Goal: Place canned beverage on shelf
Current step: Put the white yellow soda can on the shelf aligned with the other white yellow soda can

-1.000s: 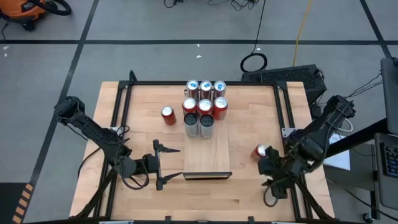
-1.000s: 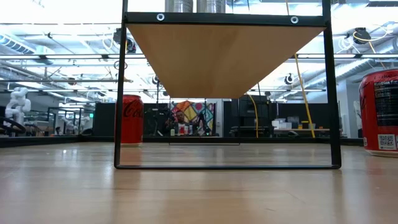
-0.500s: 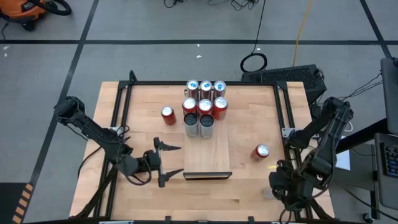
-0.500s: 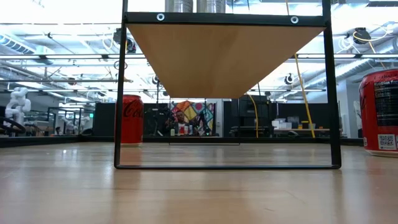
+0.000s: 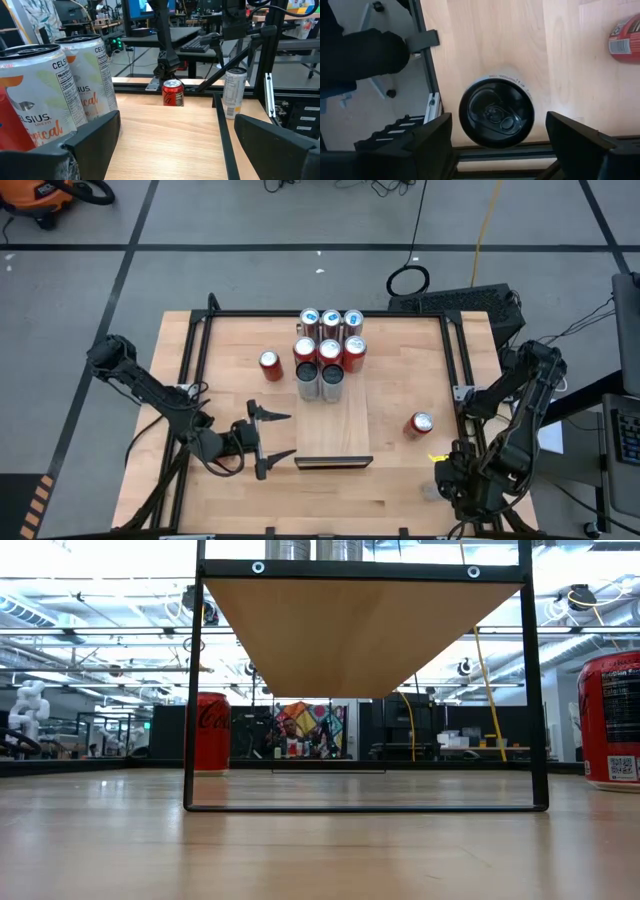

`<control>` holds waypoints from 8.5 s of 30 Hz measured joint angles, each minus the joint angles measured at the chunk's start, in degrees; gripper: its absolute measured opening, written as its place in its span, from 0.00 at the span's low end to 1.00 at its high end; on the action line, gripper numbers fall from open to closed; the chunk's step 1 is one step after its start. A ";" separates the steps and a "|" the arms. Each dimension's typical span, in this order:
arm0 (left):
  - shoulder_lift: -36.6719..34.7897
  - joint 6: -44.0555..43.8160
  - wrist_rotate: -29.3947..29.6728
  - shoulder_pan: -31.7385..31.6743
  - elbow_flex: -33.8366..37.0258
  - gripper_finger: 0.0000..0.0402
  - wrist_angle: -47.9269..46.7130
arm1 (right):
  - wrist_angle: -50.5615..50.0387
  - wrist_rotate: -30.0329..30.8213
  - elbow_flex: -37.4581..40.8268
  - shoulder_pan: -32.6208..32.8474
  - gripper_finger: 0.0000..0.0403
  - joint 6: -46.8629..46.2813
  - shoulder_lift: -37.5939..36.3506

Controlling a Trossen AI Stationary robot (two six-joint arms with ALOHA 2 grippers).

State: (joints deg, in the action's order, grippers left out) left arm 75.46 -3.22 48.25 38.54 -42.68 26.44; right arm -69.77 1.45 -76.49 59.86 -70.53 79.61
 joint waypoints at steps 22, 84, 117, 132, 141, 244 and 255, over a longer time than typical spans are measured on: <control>0.02 0.55 1.55 -0.02 0.00 0.98 0.00 | 1.59 -0.01 0.00 0.00 0.74 -0.71 3.99; 2.30 0.96 -5.41 -0.42 0.00 0.98 8.77 | 21.13 9.25 0.04 -10.94 0.57 32.36 -1.31; 7.85 0.89 -15.42 1.95 -5.98 0.98 11.38 | 54.31 17.18 0.00 -21.47 0.57 73.52 -1.14; 7.85 -3.90 -14.40 1.49 -10.03 0.98 -0.44 | 55.48 19.65 -0.02 -26.64 0.57 87.09 2.61; 7.84 -4.36 -10.27 -0.23 -10.03 0.98 -4.43 | 59.73 19.55 -0.02 -27.23 0.57 95.64 3.13; 8.22 59.10 9.85 -1.22 -10.03 0.62 15.38 | 123.67 37.53 16.63 -29.09 0.81 79.98 9.97; 8.31 59.71 10.09 -1.67 -10.03 0.62 15.08 | 133.95 37.29 16.65 -30.27 0.73 84.41 12.22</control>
State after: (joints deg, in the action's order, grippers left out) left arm 83.77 56.49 58.34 36.87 -52.71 41.51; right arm 64.18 38.74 -59.83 29.58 13.87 91.83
